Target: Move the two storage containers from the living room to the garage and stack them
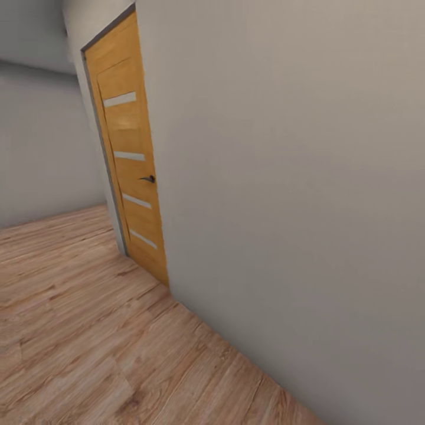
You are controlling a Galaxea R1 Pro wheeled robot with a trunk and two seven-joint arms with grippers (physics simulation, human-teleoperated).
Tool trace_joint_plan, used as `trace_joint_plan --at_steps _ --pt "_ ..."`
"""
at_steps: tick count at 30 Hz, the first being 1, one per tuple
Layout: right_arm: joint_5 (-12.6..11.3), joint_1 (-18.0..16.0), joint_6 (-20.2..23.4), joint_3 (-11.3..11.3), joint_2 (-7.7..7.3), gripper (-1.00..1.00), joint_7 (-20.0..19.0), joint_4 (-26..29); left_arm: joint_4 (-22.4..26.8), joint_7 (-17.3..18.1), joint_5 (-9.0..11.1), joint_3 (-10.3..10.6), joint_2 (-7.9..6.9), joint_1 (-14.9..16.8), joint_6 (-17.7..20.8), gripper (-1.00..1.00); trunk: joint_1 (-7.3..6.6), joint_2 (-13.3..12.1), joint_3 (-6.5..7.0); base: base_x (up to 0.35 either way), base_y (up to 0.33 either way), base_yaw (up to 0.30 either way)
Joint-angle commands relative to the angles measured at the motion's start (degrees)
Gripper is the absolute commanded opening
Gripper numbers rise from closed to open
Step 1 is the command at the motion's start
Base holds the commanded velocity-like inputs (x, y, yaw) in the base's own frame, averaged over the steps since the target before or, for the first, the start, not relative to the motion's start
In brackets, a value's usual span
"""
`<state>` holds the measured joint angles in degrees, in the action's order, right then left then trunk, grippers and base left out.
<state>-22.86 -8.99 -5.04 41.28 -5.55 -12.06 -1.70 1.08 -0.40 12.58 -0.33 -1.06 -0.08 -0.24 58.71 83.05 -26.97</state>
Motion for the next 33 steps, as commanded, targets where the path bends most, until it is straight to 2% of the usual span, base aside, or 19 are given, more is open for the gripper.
trace_joint_plan --at_steps 1,33 --pt "-0.6 -0.1 -0.3 0.5 0.02 1.00 -0.3 -0.2 0.1 0.0 0.3 0.0 0.00 0.0 0.0 1.00 0.02 0.0 -0.05 0.133 0.000 0.281" --pt "-0.6 -0.1 -0.3 0.5 -0.14 1.00 0.1 -0.1 0.1 0.0 0.3 0.0 0.00 0.0 0.0 1.00 0.02 0.0 -0.05 0.138 0.000 0.281"
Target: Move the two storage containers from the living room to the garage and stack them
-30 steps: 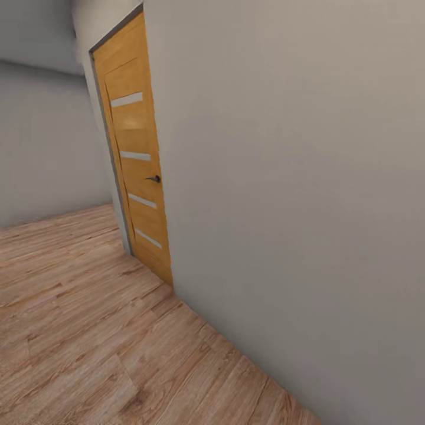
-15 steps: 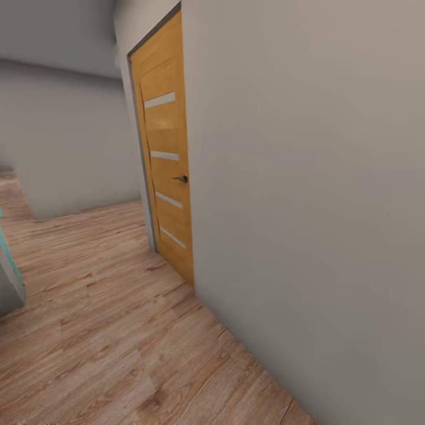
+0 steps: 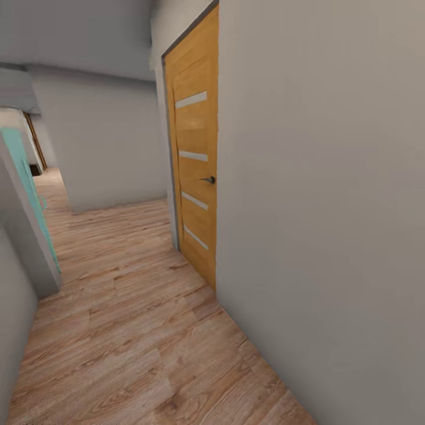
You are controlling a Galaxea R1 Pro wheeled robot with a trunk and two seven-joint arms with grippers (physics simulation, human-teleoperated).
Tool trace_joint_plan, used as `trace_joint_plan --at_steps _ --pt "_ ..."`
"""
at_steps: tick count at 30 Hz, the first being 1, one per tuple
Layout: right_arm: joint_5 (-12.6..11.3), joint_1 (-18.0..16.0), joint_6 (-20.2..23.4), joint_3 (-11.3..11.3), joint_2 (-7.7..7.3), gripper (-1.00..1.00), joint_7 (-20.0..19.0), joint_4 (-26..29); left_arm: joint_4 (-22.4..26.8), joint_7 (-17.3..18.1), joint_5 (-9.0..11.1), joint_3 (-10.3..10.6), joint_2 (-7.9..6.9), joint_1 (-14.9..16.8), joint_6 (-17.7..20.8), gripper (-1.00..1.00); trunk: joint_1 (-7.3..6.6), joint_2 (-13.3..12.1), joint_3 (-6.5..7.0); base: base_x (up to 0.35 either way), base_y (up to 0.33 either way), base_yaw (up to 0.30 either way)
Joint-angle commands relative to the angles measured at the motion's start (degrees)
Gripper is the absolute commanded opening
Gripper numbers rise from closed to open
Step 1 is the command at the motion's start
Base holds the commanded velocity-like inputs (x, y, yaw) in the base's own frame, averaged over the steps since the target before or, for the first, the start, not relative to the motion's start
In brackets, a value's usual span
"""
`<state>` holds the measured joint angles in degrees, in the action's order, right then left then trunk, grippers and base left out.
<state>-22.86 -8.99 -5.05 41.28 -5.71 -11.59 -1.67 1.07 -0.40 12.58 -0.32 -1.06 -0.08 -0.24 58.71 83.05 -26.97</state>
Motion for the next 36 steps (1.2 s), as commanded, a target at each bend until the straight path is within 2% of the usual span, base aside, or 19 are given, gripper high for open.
trace_joint_plan --at_steps 1,36 --pt "-0.6 -0.1 -0.3 0.5 0.01 1.00 -0.3 -0.2 0.1 0.0 0.3 0.0 0.00 0.0 0.0 1.00 0.02 0.0 -0.05 0.162 0.000 0.281" --pt "-0.6 -0.1 -0.3 0.5 -0.07 1.00 -0.2 -0.2 0.0 0.0 0.3 0.1 0.00 0.0 0.0 1.00 0.02 0.0 -0.05 0.184 0.000 0.281"
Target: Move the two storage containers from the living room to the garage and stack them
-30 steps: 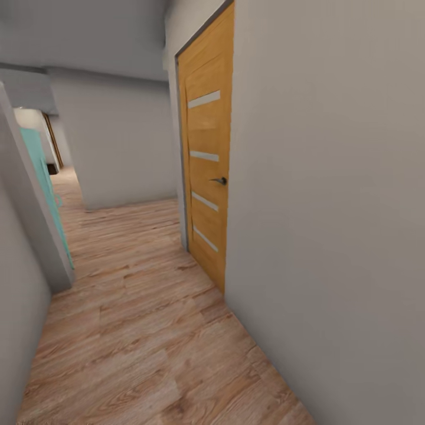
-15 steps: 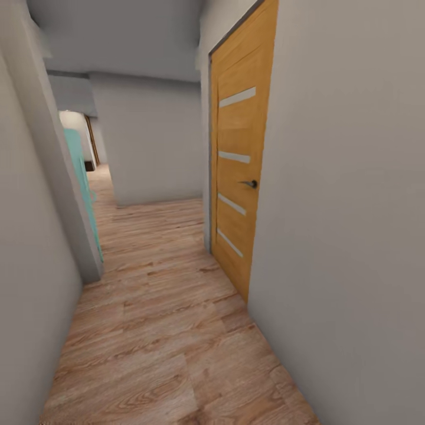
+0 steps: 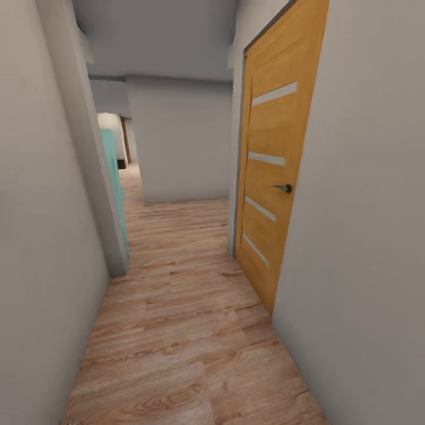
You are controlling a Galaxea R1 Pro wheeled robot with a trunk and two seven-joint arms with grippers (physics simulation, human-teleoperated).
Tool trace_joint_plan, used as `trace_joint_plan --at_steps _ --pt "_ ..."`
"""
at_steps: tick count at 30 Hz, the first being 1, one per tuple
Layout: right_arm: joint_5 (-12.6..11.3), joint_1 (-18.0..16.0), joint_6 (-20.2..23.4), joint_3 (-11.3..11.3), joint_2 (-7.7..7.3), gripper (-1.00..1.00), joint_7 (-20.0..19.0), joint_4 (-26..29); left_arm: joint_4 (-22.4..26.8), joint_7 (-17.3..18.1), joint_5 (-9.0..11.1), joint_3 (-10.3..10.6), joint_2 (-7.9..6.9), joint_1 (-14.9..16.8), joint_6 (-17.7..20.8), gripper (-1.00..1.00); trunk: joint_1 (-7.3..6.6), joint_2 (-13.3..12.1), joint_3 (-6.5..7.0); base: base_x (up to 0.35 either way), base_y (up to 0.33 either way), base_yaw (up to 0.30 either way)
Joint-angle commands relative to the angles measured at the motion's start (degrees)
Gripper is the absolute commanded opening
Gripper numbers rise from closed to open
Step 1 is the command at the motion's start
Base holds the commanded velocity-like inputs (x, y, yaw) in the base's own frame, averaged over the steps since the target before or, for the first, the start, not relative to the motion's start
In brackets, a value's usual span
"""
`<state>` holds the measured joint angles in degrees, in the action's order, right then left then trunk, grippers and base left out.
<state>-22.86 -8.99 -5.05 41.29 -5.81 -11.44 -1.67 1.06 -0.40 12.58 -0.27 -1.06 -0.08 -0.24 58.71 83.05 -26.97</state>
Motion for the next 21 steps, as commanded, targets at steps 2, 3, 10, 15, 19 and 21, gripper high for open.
trace_joint_plan --at_steps 2,3,10,15,19,21 --pt "-0.6 -0.1 -0.3 0.5 -0.02 1.00 -0.3 -0.2 0.1 0.0 0.3 0.0 0.01 0.0 0.0 1.00 0.02 0.0 -0.05 0.185 0.000 0.281" --pt "-0.6 -0.1 -0.3 0.5 -0.06 1.00 -0.3 -0.2 0.1 0.0 0.3 0.0 0.01 0.0 0.0 1.00 0.02 0.0 -0.05 0.185 0.000 0.281" --pt "-0.6 -0.1 -0.3 0.5 -0.10 1.00 -0.4 -0.2 0.1 0.0 0.3 0.0 0.01 0.0 0.0 1.00 0.02 0.0 -0.05 0.185 0.000 0.281" --pt "-0.6 -0.1 -0.3 0.5 -0.01 1.00 -0.4 -0.2 0.1 0.0 0.3 0.0 0.01 0.0 0.0 1.00 0.02 0.0 -0.05 0.185 0.000 0.281" --pt "-0.7 -0.1 -0.1 0.4 0.02 1.00 -0.4 -0.2 0.1 0.0 0.3 0.0 0.06 0.0 0.1 1.00 0.02 0.0 -0.05 0.190 0.000 0.187" --pt "-0.7 -0.1 0.0 0.4 0.12 1.00 -0.4 -0.2 0.1 0.0 0.3 0.0 0.08 0.0 0.1 1.00 0.02 0.0 -0.05 0.218 0.000 0.054"
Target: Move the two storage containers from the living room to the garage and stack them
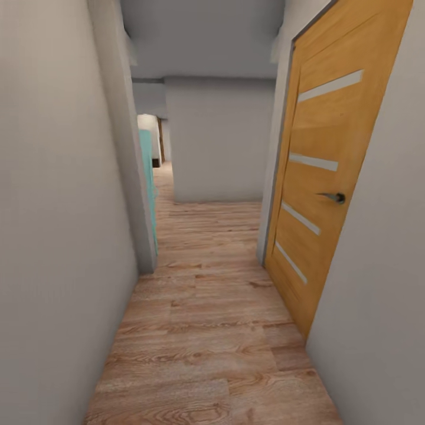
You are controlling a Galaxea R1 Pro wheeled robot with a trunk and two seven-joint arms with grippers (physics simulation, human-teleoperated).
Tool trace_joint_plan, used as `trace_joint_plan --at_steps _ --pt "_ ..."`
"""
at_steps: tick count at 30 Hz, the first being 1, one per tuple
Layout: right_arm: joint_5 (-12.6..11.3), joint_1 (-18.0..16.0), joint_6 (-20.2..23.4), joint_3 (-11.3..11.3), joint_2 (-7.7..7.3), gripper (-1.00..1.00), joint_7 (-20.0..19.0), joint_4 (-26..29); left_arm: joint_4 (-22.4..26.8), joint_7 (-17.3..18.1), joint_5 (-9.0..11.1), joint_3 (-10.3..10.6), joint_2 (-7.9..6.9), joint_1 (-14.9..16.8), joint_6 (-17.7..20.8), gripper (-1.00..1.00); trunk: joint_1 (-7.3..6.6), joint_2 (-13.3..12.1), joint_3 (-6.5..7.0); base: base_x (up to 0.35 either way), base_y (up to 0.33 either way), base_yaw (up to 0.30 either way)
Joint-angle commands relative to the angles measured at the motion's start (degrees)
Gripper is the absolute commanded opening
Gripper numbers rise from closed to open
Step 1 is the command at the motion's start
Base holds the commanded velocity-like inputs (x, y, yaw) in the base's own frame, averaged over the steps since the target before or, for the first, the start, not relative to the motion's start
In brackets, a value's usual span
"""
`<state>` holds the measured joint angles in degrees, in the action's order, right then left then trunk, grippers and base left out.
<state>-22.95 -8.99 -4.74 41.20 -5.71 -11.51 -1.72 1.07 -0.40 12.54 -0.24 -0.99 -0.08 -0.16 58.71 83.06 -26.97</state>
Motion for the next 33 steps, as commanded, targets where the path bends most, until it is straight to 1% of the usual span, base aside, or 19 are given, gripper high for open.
trace_joint_plan --at_steps 1,12,19,21,26,30,33 --pt "-0.6 -0.1 -0.3 0.5 0.10 1.00 -0.3 -0.2 0.1 0.0 0.3 0.1 0.05 0.0 0.0 1.00 0.02 0.0 -0.05 0.265 0.000 0.025" --pt "-0.6 -0.1 -0.4 0.5 0.17 1.00 -0.4 -0.2 0.0 0.0 0.1 0.3 0.20 0.0 0.1 1.00 0.02 0.0 -0.05 0.312 0.000 0.004" --pt "-0.7 -0.1 -0.5 0.3 0.33 1.00 -0.3 -0.1 0.0 0.0 0.3 0.1 0.12 0.0 0.0 1.00 0.02 0.0 -0.05 0.322 0.000 0.000" --pt "-1.1 -0.1 -0.5 0.2 0.32 1.00 -0.3 -0.2 0.0 0.0 0.3 0.0 0.10 0.0 0.0 1.00 0.02 0.0 -0.05 0.322 0.000 0.000" --pt "-3.9 -0.1 -0.9 0.1 0.12 1.00 -0.3 -0.2 0.0 0.0 0.4 0.0 0.04 0.0 0.1 1.00 0.02 0.0 -0.05 0.322 0.000 0.000" --pt "-4.8 -0.1 -1.1 0.1 -0.07 1.00 -0.3 -0.1 0.0 0.0 0.5 0.0 0.03 0.0 0.2 1.00 0.02 0.0 -0.05 0.322 0.000 0.000" --pt "-4.9 -0.1 -1.1 0.2 -0.13 1.00 -0.3 -0.1 0.0 0.0 0.4 0.0 0.08 0.0 0.3 1.00 0.02 0.0 -0.05 0.322 0.000 0.000"
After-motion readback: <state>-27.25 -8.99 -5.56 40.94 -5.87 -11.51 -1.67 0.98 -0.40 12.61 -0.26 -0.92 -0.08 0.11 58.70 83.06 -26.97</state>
